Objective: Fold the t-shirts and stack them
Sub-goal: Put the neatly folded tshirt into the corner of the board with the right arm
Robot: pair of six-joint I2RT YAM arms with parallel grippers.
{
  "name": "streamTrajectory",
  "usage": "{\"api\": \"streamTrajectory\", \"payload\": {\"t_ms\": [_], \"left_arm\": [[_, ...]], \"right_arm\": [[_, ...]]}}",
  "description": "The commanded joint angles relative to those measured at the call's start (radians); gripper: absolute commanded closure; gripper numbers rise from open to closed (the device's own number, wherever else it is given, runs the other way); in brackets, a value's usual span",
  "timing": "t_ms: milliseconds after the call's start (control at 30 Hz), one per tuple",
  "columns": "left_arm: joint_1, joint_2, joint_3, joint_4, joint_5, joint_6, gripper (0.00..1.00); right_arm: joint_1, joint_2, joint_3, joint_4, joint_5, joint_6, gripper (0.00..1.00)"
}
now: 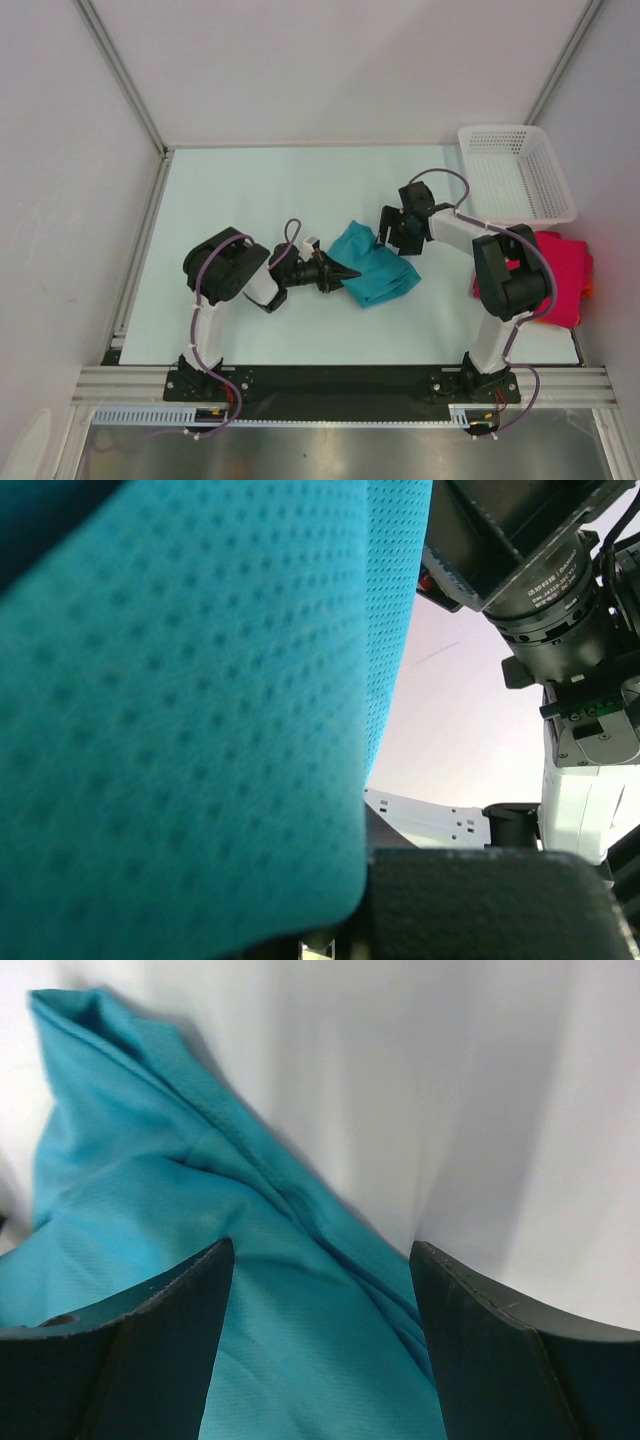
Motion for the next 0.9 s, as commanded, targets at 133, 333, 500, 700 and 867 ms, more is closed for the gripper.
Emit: {"api": "streamTrajectory", "payload": {"t_ms": [133,333,500,700,867], "left_arm": [[0.02,0.047,-0.015,0.219,0.023,-0.11,1.0],[0.039,0.06,-0.041,0.288,0.025,-0.139,1.0],[0.052,0.076,-0.056,0.33,0.032,-0.16,1.0],[0.075,0.083,-0.07,0.365,0.046,-0.17,1.0],[0.09,0.089,-0.071,0.379,0.058,-0.177,1.0]], "right_arm": [[0.025,0.126,-0.094,0.097,-0.145,0.055,0.24],[0.04,0.136,-0.133,0.119,-0.148,0.064,0.26],[0.045,0.136,-0.151,0.116,-0.137,0.056,0.28],[0.056,0.164,-0.168,0.133,-0.177,0.04,0.62],[0.057,0.12,-0.221,0.188,-0.242,0.043,1.0]]}}
